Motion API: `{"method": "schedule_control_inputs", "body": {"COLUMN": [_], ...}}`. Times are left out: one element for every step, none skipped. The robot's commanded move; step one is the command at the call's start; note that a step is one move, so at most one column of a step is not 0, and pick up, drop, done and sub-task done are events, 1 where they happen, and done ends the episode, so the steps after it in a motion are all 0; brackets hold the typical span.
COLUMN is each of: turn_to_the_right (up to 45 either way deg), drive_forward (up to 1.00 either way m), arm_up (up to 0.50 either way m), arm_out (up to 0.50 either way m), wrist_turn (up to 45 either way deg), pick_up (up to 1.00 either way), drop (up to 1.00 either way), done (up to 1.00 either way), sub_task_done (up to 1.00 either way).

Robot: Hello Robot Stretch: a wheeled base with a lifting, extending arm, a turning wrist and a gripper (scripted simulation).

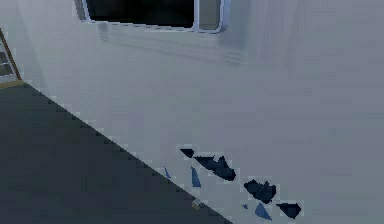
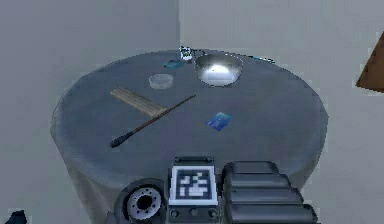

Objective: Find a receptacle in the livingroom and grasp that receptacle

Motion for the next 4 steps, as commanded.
{"method": "schedule_control_inputs", "body": {"turn_to_the_right": [0.0, 0.0, 0.0, 0.0], "drive_forward": [0.0, 0.0, 0.0, 0.0], "arm_up": [0.0, 0.0, 0.0, 0.0], "arm_out": [0.44, 0.0, 0.0, 0.0], "wrist_turn": [0.0, 45.0, 45.0, 45.0], "pick_up": [0.0, 0.0, 0.0, 0.0], "drop": [0.0, 0.0, 0.0, 0.0], "done": [0.0, 0.0, 0.0, 0.0], "sub_task_done": [0.0, 0.0, 0.0, 0.0]}}
